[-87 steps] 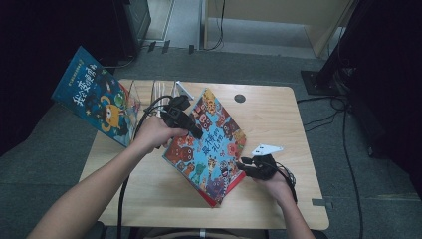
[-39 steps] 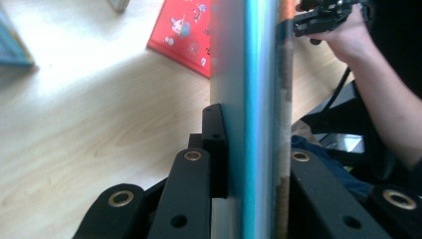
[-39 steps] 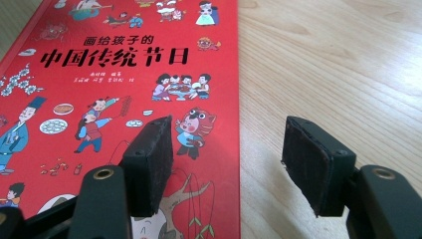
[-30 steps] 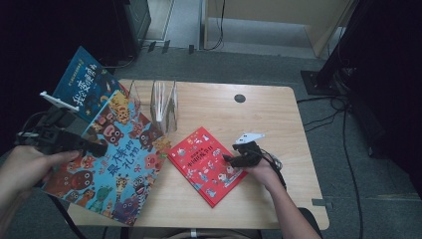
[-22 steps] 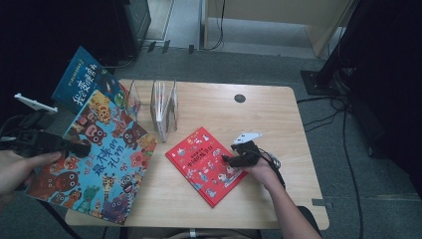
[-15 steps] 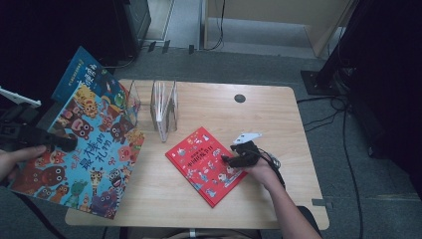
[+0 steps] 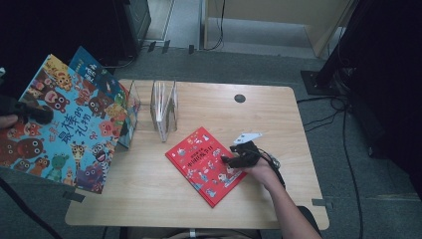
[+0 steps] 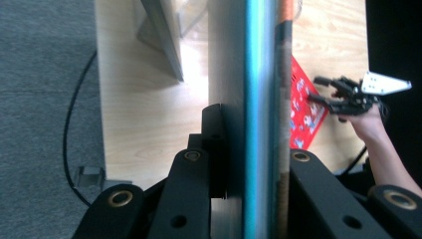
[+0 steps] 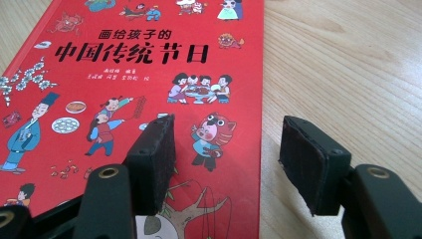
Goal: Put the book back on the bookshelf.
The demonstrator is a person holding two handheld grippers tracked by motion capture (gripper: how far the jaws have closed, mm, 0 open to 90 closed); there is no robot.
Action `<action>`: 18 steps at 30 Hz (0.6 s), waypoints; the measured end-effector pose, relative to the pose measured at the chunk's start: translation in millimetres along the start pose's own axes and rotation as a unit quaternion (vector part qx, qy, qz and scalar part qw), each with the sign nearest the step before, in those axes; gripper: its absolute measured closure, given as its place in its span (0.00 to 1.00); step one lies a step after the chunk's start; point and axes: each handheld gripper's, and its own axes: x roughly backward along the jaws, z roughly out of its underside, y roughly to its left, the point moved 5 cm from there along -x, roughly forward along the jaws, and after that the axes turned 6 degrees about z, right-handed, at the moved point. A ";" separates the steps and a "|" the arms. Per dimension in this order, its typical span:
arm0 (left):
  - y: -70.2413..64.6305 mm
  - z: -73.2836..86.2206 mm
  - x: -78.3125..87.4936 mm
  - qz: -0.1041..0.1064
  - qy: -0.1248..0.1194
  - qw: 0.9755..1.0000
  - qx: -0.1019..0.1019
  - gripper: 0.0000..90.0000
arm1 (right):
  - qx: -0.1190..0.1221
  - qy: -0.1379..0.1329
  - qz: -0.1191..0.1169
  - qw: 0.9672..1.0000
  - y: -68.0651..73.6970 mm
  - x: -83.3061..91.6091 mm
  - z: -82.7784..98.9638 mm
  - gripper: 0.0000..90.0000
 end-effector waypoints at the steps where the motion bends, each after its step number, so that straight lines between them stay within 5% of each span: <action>1: 0.3 -4.3 0.2 -0.005 -0.001 1.000 0.002 0.90 | 0.000 0.000 0.000 1.000 0.0 0.0 0.0 0.43; 5: 2.1 -22.9 -6.8 -0.023 -0.001 1.000 0.009 0.90 | 0.001 -0.001 -0.003 1.000 0.5 -0.6 -0.3 0.43; 18: 4.8 -76.8 -36.3 -0.032 -0.013 0.999 0.024 0.90 | 0.005 -0.002 -0.004 1.000 2.7 -0.7 -0.4 0.44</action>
